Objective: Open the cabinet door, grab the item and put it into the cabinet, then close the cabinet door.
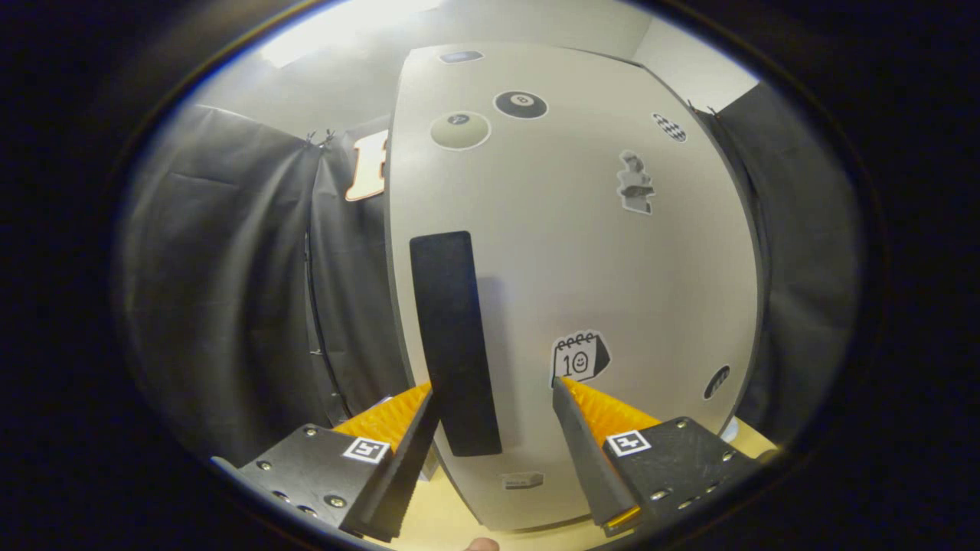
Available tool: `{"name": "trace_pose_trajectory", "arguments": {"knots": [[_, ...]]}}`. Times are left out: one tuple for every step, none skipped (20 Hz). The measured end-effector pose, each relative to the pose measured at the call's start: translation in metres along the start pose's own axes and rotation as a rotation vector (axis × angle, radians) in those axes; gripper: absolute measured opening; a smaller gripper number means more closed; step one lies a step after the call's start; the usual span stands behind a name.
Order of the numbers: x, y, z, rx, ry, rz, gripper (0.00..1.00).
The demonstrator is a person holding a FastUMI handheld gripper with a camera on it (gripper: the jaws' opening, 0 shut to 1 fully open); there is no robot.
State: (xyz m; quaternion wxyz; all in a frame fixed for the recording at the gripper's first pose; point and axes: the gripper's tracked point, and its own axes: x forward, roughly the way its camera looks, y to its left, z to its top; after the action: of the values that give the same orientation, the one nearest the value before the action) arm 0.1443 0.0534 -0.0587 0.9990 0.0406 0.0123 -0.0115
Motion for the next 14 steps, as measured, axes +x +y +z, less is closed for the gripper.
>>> {"name": "trace_pose_trajectory", "arguments": {"knots": [[0.001, 0.001, 0.001, 0.003, -0.001, -0.002, 0.88], [0.003, 0.002, 0.001, 0.002, -0.002, -0.001, 0.88], [0.007, 0.002, 0.000, 0.001, -0.003, 0.000, 0.88], [0.009, 0.001, 0.000, -0.001, -0.004, -0.003, 0.88], [0.011, 0.001, 0.000, -0.003, -0.004, -0.006, 0.88], [0.013, 0.001, 0.001, -0.003, -0.005, -0.011, 0.88], [0.013, 0.001, 0.000, -0.005, -0.005, -0.015, 0.88], [0.014, 0.001, 0.000, -0.005, -0.005, -0.018, 0.88], [0.014, 0.001, 0.000, -0.004, -0.006, -0.021, 0.88], [0.014, 0.001, 0.001, -0.004, -0.005, -0.022, 0.88], [0.015, 0.001, 0.000, -0.003, -0.007, -0.023, 0.88], [0.016, 0.001, 0.000, -0.001, -0.007, -0.023, 0.88], [0.017, 0.001, 0.000, 0.001, -0.008, -0.023, 0.88], [0.018, 0.001, 0.000, 0.002, -0.007, -0.024, 0.88]]}}
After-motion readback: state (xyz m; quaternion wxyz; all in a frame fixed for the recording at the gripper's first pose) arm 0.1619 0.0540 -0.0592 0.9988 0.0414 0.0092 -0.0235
